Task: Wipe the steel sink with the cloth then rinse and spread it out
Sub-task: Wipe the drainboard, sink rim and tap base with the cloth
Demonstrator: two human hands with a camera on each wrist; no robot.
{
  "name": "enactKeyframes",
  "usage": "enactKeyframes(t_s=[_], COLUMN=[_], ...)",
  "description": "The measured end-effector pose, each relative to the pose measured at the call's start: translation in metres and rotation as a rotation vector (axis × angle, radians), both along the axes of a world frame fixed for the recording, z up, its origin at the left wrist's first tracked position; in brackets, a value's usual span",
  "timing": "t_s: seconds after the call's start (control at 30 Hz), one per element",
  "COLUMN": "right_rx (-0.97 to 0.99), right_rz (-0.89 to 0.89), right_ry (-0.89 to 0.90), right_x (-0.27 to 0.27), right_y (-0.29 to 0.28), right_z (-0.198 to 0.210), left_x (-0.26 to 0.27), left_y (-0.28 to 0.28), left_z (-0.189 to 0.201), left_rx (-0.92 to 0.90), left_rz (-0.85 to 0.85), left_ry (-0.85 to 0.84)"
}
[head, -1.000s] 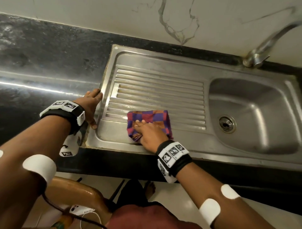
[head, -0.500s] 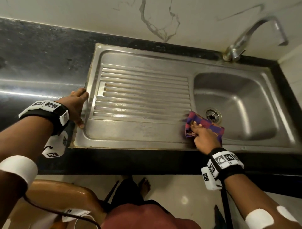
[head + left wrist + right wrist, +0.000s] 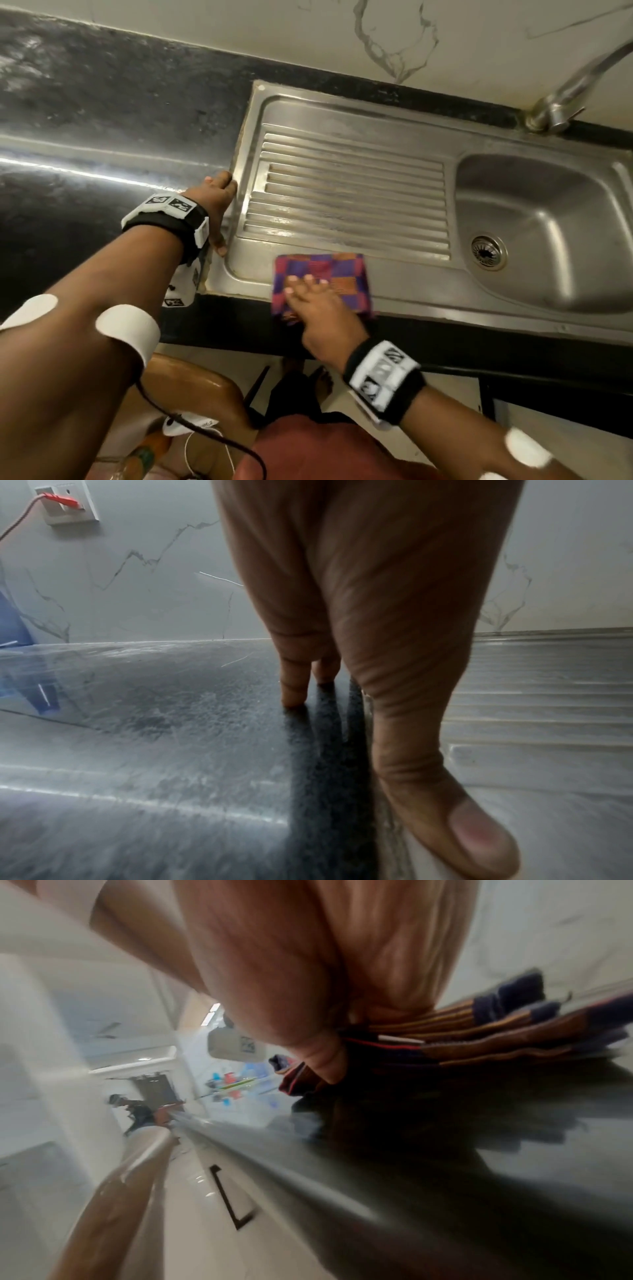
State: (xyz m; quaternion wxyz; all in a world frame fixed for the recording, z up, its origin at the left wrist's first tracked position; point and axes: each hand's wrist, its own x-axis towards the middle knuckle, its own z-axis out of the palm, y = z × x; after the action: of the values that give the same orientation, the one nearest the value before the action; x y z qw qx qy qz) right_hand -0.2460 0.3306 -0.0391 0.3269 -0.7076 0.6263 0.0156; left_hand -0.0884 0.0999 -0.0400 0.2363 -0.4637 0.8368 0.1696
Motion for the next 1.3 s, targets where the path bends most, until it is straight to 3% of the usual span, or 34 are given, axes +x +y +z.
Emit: enactKeyframes(t_s=[0.13,0.3,0.5,0.67,0.77,0.83,0.97,1.07,1.13,1.3], right_rx=[-0.046,-0.083,-0.031,0.075,0.069,0.032,0.014,-0.026,-0.042,-0.037], right_rz=[0.131,0.128,-0.098,-0.548,-0.655,-0.625,-0.391,-0.393,-0.368,-0.391], right_ry=[0.035,0.062,0.016,0.059,0.089,0.098,0.079,0.087,0.086,0.027], right_x=[0.069,0.062,-0.042,-0.172,-0.192,-0.176,-0.116,-0.103,-0.111,-0.172], right_y=[-0.046,-0.041,0.026,0.1,0.108,0.096,0.06,0.054,0.063,0.095], right_z=[-0.007,-0.012,-0.009,0.008,0.014,0.011,-0.001,-0.004,-0.004,-0.009], left_x=[0.002,0.005,0.006,-0.003,-0.041,-0.077,-0.139,-0.147,-0.143,-0.147], left_y=[-0.002,-0.007,-0.004,0.011,0.071,0.133,0.234,0.251,0.254,0.259], left_z=[-0.004,-0.012,-0.014,0.004,0.02,0.019,-0.003,-0.013,-0.017,-0.02], left_rx=[-0.041,-0.036,0.006,-0.016,-0.074,0.046,0.164,0.153,0.136,0.075], left_rz=[-0.034,-0.045,0.001,-0.027,-0.088,-0.123,-0.21,-0.074,-0.069,-0.049], left_ry=[0.018,0.022,0.014,-0.022,0.162,0.355,0.395,0.384,0.361,0.35])
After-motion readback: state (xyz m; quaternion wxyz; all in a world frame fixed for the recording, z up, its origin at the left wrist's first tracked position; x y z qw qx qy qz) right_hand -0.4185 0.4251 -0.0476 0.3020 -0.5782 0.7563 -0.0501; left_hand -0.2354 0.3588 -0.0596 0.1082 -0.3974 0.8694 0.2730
